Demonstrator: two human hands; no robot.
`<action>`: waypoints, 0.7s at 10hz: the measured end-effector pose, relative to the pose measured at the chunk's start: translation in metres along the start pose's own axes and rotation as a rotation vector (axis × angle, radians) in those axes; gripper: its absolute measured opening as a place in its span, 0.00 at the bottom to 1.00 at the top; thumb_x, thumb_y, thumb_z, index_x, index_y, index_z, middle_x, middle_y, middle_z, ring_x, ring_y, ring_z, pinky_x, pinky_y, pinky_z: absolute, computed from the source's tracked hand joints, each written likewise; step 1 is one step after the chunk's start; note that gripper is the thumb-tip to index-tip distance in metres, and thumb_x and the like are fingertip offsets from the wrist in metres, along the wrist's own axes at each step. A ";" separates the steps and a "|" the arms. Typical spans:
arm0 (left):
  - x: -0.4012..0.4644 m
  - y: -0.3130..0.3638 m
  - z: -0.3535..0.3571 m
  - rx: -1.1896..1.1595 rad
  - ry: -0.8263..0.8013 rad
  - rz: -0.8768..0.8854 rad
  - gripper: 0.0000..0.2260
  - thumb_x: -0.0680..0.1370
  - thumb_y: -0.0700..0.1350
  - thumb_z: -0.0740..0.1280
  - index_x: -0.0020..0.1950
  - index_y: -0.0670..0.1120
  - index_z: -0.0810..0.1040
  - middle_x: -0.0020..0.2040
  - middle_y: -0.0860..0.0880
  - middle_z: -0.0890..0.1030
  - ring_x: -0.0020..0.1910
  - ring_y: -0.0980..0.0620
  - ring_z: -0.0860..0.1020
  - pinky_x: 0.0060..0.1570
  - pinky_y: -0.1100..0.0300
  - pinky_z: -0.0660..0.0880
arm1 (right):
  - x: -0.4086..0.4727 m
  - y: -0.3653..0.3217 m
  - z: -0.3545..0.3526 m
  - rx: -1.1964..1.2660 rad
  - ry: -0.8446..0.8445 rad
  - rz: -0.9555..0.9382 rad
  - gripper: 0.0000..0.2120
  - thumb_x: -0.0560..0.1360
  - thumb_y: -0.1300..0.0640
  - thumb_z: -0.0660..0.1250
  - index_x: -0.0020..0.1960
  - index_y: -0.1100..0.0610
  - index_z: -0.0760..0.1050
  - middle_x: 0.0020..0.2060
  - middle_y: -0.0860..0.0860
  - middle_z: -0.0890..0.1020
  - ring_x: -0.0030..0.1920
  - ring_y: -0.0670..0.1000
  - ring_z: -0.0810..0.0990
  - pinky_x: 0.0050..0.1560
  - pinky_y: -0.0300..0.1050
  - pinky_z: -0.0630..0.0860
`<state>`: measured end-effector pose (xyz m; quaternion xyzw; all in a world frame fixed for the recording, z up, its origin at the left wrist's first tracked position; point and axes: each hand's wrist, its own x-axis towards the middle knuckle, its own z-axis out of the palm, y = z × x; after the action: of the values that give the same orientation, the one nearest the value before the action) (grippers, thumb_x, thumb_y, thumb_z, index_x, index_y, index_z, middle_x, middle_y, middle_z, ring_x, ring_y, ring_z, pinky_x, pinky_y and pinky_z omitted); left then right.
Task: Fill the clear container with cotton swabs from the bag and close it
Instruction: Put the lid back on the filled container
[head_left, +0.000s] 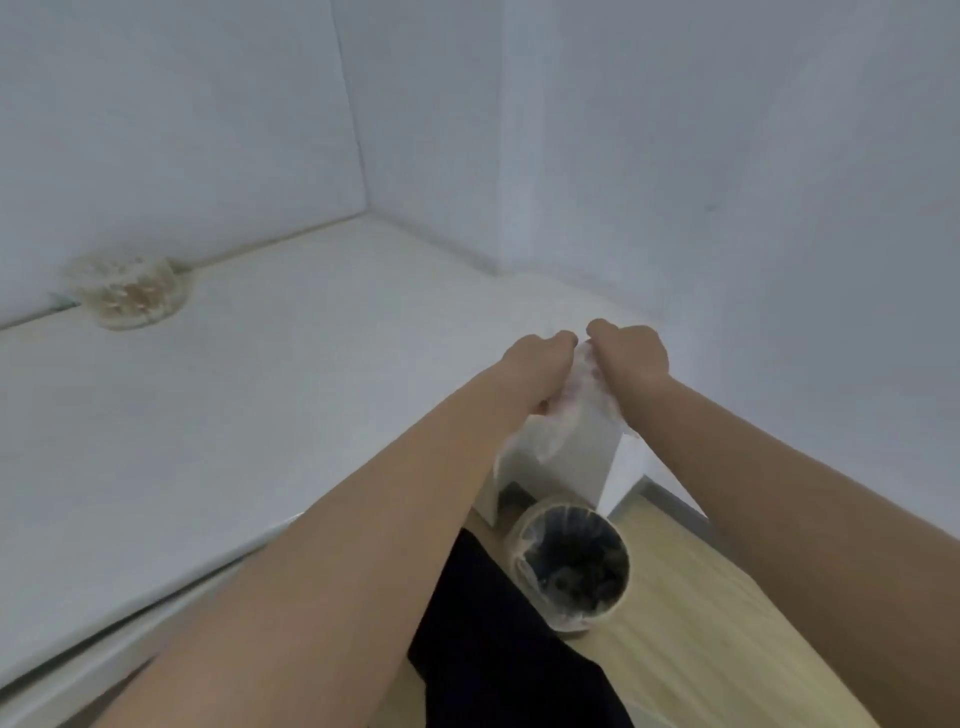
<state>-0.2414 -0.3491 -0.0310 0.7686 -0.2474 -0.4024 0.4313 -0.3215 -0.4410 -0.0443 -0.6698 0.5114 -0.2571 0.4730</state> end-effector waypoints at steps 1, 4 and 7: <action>0.017 -0.015 0.054 -0.014 -0.065 -0.043 0.19 0.85 0.51 0.57 0.66 0.39 0.77 0.59 0.38 0.81 0.57 0.40 0.81 0.62 0.46 0.80 | 0.009 0.050 -0.028 -0.068 0.049 0.041 0.16 0.78 0.52 0.61 0.37 0.61 0.73 0.35 0.55 0.78 0.37 0.57 0.77 0.38 0.45 0.71; 0.096 -0.122 0.132 0.294 -0.101 -0.230 0.20 0.87 0.48 0.53 0.74 0.39 0.68 0.72 0.37 0.71 0.70 0.36 0.72 0.70 0.48 0.70 | 0.048 0.186 -0.008 -0.346 -0.064 0.148 0.21 0.81 0.56 0.57 0.29 0.59 0.64 0.27 0.53 0.67 0.29 0.54 0.67 0.32 0.46 0.63; 0.161 -0.183 0.163 0.202 -0.159 -0.283 0.22 0.87 0.50 0.54 0.75 0.37 0.70 0.74 0.37 0.73 0.73 0.39 0.72 0.70 0.51 0.68 | 0.087 0.282 0.032 -0.442 -0.275 0.346 0.18 0.82 0.50 0.55 0.52 0.63 0.77 0.51 0.59 0.81 0.46 0.56 0.77 0.39 0.41 0.68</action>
<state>-0.2820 -0.4489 -0.3034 0.8010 -0.2092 -0.4915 0.2703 -0.3896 -0.5181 -0.3230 -0.6881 0.5925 0.0376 0.4172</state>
